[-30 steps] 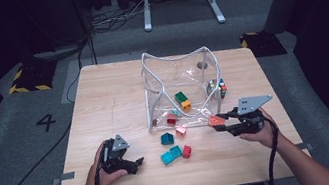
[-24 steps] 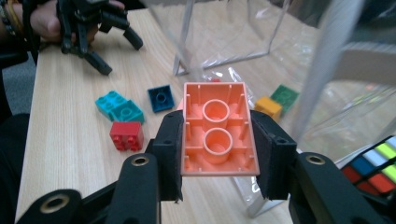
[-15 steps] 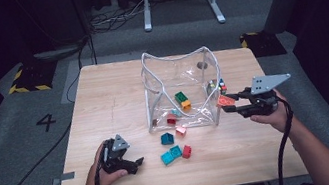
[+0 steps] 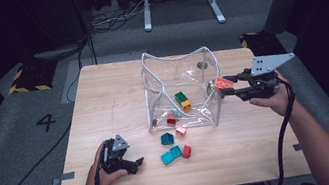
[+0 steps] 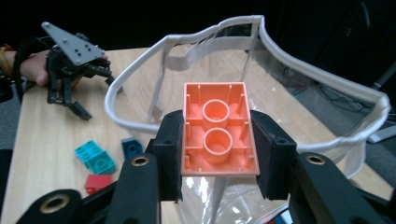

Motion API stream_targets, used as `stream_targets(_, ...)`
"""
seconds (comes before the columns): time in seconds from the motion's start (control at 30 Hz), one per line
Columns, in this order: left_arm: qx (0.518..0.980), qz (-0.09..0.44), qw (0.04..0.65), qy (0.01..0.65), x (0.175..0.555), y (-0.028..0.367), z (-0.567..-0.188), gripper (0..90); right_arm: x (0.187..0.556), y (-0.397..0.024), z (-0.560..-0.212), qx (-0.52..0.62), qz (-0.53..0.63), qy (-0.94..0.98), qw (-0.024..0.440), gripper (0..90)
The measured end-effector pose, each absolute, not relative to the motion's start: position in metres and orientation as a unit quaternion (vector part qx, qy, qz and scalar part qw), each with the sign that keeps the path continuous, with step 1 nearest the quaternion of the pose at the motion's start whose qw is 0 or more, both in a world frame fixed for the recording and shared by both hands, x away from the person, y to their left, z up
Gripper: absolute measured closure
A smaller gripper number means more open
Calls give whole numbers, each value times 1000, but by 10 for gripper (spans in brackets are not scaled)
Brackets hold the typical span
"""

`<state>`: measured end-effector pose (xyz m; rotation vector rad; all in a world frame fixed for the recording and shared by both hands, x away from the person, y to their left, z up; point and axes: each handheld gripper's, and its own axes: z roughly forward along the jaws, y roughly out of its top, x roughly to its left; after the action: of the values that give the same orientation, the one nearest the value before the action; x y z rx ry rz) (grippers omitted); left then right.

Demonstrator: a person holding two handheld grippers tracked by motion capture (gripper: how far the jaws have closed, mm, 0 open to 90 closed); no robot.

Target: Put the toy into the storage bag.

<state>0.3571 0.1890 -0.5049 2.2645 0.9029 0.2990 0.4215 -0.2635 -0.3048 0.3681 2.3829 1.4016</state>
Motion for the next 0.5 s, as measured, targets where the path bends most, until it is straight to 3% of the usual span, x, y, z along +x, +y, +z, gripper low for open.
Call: stream_targets(0.5, 868, 114, 336, 347, 357, 189, -505, 50, 462, -253, -286, 150, 495, 839, 167, 592)
